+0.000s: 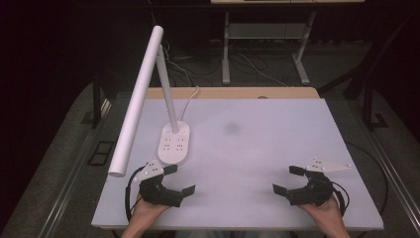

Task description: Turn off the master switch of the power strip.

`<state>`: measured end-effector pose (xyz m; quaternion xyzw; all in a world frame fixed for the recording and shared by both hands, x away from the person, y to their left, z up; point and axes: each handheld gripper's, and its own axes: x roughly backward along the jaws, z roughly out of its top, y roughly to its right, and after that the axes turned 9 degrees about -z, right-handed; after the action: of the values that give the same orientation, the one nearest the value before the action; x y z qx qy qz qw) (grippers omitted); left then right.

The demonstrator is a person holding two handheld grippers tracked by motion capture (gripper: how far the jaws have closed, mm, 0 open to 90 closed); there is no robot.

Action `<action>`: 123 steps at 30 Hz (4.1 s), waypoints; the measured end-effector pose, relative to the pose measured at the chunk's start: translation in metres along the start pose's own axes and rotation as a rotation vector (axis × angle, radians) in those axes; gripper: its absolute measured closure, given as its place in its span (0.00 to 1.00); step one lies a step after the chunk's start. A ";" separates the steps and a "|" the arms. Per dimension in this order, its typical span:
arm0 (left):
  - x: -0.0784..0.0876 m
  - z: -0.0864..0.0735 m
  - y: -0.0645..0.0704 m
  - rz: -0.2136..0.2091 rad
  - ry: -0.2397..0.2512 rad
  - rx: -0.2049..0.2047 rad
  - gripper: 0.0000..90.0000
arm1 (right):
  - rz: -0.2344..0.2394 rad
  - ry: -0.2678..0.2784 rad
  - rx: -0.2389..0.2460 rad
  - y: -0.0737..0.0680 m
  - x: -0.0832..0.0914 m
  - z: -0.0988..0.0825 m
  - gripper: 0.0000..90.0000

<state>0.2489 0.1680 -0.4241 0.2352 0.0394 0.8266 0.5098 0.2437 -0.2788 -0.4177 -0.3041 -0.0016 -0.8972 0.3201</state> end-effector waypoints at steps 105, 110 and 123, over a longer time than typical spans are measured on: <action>0.045 0.070 -0.073 0.064 -0.148 0.073 0.01 | -0.065 -0.030 0.032 0.006 0.003 -0.001 0.00; 0.046 0.076 -0.081 0.074 -0.164 0.075 0.01 | -0.069 -0.030 0.035 0.007 0.003 -0.002 0.00; 0.047 0.091 -0.100 0.108 -0.177 0.093 0.01 | -0.071 -0.032 0.035 0.007 0.004 -0.002 0.00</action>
<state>0.3529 0.2408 -0.3575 0.3324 0.0199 0.8262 0.4544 0.2445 -0.2869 -0.4189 -0.3125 -0.0331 -0.9029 0.2931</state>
